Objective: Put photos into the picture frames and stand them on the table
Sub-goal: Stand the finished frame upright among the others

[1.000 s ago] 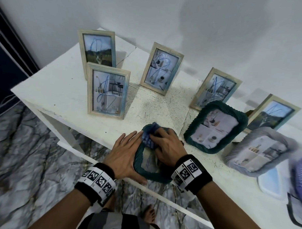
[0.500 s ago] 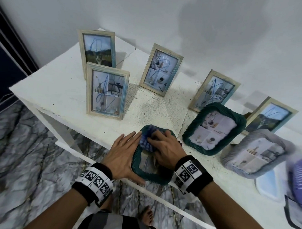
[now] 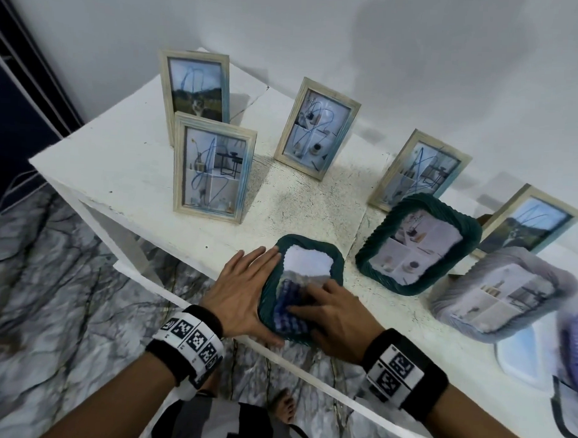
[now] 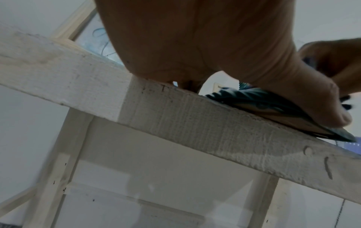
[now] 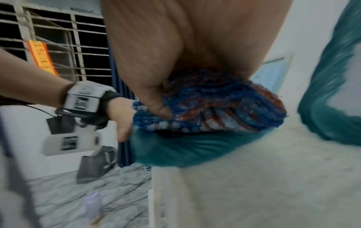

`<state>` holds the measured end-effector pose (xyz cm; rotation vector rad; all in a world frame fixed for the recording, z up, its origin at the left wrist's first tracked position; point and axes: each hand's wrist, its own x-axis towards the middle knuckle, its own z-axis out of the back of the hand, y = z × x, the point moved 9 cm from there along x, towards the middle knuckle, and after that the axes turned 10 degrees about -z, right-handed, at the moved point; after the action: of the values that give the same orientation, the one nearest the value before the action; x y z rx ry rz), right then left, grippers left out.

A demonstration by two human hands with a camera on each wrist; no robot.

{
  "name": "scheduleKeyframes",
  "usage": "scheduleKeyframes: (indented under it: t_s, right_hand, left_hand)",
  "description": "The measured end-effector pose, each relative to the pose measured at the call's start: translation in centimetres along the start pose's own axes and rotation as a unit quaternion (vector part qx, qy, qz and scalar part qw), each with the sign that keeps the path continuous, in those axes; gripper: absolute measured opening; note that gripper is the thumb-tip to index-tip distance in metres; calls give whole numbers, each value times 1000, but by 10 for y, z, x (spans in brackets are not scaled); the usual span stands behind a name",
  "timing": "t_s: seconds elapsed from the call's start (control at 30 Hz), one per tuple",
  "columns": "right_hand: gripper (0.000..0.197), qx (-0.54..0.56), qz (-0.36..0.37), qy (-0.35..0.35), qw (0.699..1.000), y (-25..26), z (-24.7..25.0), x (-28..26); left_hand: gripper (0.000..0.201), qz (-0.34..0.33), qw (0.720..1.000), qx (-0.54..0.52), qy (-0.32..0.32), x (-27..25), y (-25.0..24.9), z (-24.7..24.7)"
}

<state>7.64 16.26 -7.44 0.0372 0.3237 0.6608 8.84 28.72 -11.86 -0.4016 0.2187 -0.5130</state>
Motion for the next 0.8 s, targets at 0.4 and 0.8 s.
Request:
scheduleKeyframes:
  t_s: [0.4, 0.8]
  right_hand:
    - [41, 9, 11, -2, 1000, 12, 0, -9]
    - [45, 8, -52, -35, 998, 1, 2, -19]
  left_hand:
    - [148, 6, 1000, 0, 5, 0, 1, -2]
    - [148, 0, 1000, -9, -2, 0, 0, -1]
